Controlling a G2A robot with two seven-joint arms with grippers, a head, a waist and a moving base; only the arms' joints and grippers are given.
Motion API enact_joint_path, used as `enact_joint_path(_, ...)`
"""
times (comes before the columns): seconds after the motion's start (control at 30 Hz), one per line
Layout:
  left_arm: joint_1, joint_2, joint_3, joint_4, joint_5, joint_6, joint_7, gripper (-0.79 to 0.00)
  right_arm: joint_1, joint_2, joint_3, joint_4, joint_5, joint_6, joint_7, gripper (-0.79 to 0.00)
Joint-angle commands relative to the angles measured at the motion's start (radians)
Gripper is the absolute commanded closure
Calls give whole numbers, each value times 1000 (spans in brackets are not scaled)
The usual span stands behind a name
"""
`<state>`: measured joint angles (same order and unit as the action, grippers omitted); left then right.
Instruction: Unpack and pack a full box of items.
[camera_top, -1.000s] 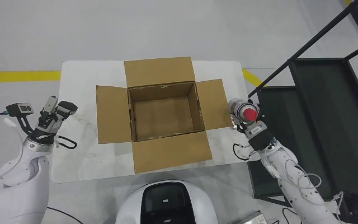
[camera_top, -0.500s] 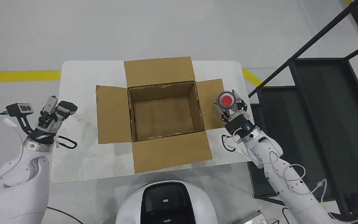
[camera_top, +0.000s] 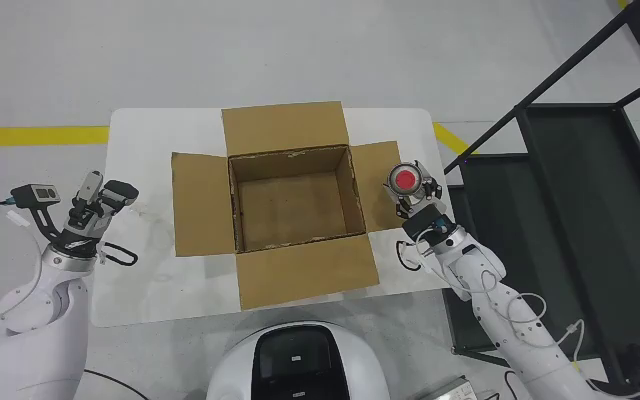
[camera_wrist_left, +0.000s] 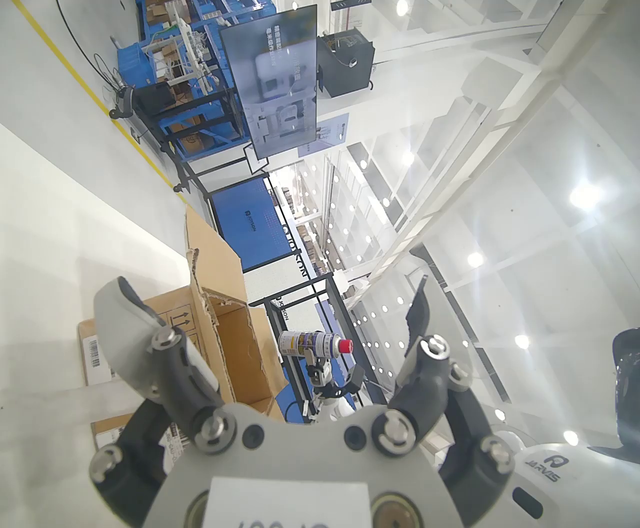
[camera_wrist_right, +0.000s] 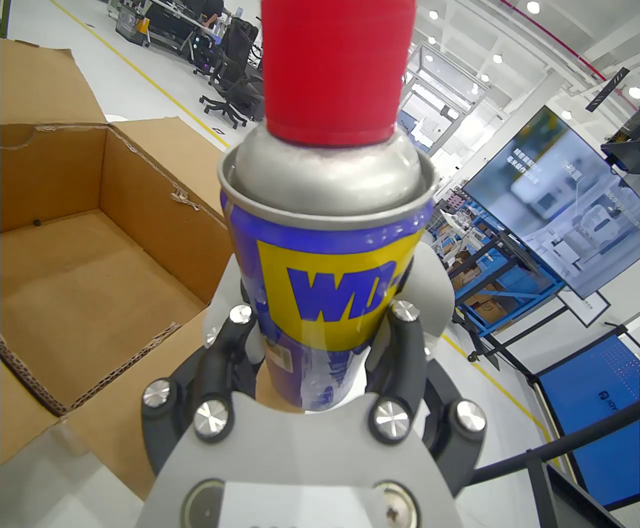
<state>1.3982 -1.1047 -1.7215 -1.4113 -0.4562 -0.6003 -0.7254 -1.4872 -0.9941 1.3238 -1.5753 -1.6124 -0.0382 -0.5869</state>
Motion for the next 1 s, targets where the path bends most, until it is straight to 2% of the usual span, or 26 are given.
enact_joint_path(0.0, 0, 0, 0, 0, 0, 0, 0, -785, 0, 0, 0, -1, -2, 0, 5, 0)
enact_joint_path(0.1, 0, 0, 0, 0, 0, 0, 0, -785, 23, 1, 1, -44, -57, -33, 72, 0)
enact_joint_path(0.3, 0, 0, 0, 0, 0, 0, 0, -785, 119, 7, -22, -140, -184, -211, 143, 0)
enact_joint_path(0.4, 0, 0, 0, 0, 0, 0, 0, -785, 200, 3, -63, -158, -247, -311, 247, 0)
enact_joint_path(0.57, 0, 0, 0, 0, 0, 0, 0, -785, 385, -24, -207, -128, -332, -438, 422, 0)
enact_joint_path(0.73, 0, 0, 0, 0, 0, 0, 0, -785, 565, -70, -392, -41, -391, -574, 555, 0)
enact_joint_path(0.97, 0, 0, 0, 0, 0, 0, 0, -785, 743, -151, -597, 128, -405, -668, 698, 0)
